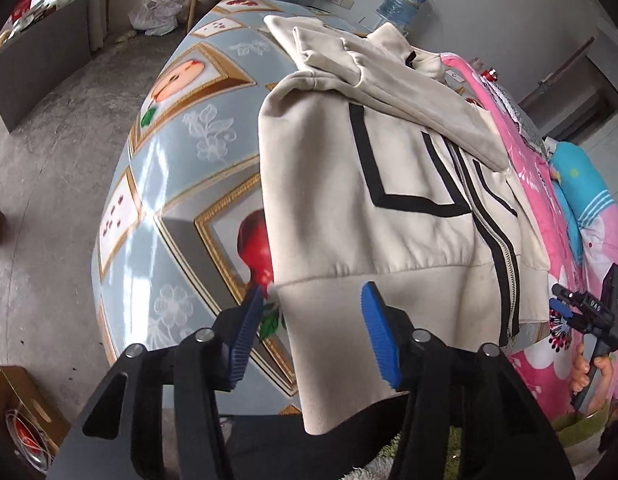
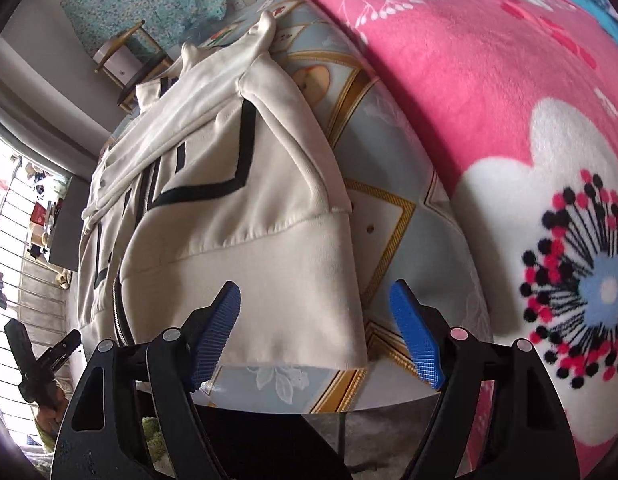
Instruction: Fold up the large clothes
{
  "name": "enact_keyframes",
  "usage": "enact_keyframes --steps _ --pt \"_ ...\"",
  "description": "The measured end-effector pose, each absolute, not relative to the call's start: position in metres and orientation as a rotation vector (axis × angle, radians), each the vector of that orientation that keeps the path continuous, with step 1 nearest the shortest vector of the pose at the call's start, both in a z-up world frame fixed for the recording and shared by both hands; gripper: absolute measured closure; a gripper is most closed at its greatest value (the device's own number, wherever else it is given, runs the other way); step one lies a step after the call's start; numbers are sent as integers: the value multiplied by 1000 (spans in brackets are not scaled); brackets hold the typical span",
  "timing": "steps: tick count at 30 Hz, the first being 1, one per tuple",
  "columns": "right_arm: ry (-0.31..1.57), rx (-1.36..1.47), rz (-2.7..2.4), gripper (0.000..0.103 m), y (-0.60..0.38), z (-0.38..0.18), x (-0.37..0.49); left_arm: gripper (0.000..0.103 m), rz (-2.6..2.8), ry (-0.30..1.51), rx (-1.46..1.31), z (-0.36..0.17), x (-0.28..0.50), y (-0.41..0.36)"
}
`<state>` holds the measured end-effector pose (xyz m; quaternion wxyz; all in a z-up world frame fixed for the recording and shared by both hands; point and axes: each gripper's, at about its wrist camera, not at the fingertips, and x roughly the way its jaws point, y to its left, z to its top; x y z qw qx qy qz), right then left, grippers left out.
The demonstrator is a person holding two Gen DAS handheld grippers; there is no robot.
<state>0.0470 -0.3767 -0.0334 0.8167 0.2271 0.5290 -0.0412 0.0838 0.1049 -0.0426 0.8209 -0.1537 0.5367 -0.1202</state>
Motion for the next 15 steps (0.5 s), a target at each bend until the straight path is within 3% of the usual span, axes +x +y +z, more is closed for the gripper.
enact_keyframes --steps 2,6,8,10,15 --pt "1135 472 -83 40 -370 -39 43 70 -222 1138 -344 -48 76 105" --pt "1118 448 -106 58 -363 -42 38 78 -192 1138 -356 -51 70 104" --pt "1121 419 -125 91 -359 -46 39 92 -181 1137 -376 -52 69 104" --pt "1101 413 -115 95 -355 -44 37 98 -173 1118 -345 -48 66 101" --pt "956 406 -102 96 -365 23 5 99 -241 1000 -310 19 51 120"
